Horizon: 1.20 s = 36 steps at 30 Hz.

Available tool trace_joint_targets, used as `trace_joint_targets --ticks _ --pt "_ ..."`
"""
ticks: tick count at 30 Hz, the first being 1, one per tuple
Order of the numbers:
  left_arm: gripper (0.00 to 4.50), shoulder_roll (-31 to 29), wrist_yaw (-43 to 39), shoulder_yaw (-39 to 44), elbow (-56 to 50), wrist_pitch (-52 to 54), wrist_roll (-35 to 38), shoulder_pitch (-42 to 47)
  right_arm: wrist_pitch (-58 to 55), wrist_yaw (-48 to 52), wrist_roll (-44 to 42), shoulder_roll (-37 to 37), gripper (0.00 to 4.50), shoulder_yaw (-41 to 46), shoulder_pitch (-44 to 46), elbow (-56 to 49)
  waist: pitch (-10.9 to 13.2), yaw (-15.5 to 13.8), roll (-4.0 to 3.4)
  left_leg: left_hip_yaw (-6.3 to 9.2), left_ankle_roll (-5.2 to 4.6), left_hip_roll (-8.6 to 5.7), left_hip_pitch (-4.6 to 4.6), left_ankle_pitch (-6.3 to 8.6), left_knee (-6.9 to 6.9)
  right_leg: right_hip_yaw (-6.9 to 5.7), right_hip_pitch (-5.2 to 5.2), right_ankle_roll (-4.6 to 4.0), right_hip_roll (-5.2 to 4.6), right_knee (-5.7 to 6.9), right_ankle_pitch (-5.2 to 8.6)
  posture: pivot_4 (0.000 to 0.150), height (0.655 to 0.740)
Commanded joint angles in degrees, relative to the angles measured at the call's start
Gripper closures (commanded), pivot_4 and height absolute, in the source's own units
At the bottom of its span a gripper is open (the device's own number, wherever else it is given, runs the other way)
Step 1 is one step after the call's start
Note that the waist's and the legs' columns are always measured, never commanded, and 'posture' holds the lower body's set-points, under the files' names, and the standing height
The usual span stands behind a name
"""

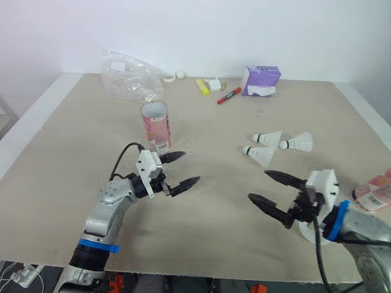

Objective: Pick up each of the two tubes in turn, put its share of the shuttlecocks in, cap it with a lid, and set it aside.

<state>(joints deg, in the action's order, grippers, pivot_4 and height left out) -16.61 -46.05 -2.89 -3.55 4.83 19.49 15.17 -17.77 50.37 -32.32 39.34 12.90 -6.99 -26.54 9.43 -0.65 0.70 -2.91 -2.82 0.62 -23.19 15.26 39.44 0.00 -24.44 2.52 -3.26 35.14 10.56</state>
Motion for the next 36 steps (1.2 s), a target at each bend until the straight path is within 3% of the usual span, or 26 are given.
trace_joint_targets --ticks 1,4,8,21,36 --pt "0.00 0.51 10.38 4.50 -4.55 2.89 -2.15 -2.02 2.55 2.64 1.48 -0.47 0.03 -3.76 4.86 2.39 0.03 0.06 0.05 -0.02 0.00 0.00 0.00 0.00 0.00 0.01 0.00 0.01 -0.01 0.00 -0.01 0.150 0.7400" --pt "0.00 1.64 21.34 9.18 -6.85 7.00 -4.38 -4.70 3.25 4.26 2.47 -1.90 0.03 -7.51 11.11 6.83 0.07 0.24 0.11 -0.04 0.00 0.02 0.04 0.00 0.01 0.00 0.00 0.00 -0.02 0.00 -0.03 0.150 0.7400" --pt "0.00 1.48 27.46 9.75 -7.04 12.53 -6.85 -4.69 3.72 4.96 3.40 -3.61 0.03 -9.53 16.00 11.21 0.11 -0.03 0.19 0.06 0.04 0.04 0.06 -0.03 0.01 -0.13 0.04 -0.05 0.01 0.03 -0.09 0.150 0.7400" --pt "0.00 0.44 20.08 7.96 3.71 12.63 -4.15 4.17 7.18 5.04 7.08 -5.70 0.03 -11.37 19.39 16.01 0.10 0.08 0.22 -0.03 0.07 0.02 0.05 -0.04 0.02 -0.11 0.02 -0.33 0.02 0.04 -0.33 0.150 0.7400" --pt "0.00 0.69 15.93 5.45 26.03 1.18 -8.70 17.22 6.69 3.22 7.35 -5.05 0.03 -10.58 16.94 13.47 0.11 0.09 0.23 -0.07 0.07 -0.01 0.03 -0.04 0.03 -0.08 0.02 -0.12 -0.01 0.03 -0.46 0.150 0.7400"
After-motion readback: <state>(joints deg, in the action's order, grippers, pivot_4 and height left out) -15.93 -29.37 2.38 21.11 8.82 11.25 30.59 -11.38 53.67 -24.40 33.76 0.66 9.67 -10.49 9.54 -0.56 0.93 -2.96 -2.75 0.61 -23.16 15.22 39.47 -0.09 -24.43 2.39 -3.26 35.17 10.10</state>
